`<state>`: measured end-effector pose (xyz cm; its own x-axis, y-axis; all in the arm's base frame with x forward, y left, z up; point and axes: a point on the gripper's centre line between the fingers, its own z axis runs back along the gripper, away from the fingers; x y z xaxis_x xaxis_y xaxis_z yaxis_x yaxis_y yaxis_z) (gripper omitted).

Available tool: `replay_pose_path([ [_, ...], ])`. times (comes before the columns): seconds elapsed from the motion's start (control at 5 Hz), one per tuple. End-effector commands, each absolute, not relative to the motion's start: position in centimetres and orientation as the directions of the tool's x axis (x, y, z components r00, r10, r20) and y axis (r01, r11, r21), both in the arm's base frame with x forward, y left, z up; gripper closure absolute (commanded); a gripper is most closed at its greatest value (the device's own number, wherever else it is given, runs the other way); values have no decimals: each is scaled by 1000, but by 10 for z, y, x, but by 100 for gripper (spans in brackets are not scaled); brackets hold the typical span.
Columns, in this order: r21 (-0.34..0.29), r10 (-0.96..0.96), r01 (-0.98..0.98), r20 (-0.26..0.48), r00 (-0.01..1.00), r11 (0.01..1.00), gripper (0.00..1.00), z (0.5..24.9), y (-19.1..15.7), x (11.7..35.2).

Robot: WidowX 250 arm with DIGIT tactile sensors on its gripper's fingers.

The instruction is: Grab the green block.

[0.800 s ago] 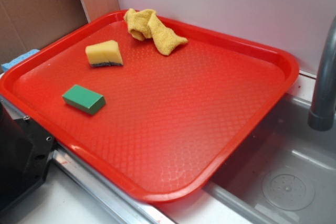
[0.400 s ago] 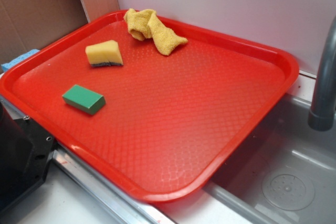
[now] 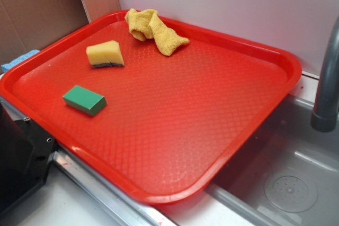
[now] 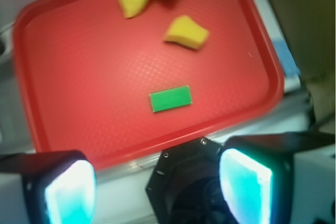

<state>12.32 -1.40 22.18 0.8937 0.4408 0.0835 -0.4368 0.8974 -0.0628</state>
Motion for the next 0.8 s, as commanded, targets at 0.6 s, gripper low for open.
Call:
replay_pose_path([
  [0.6,-45,997,-996,29,73,74,0,130,18,143],
])
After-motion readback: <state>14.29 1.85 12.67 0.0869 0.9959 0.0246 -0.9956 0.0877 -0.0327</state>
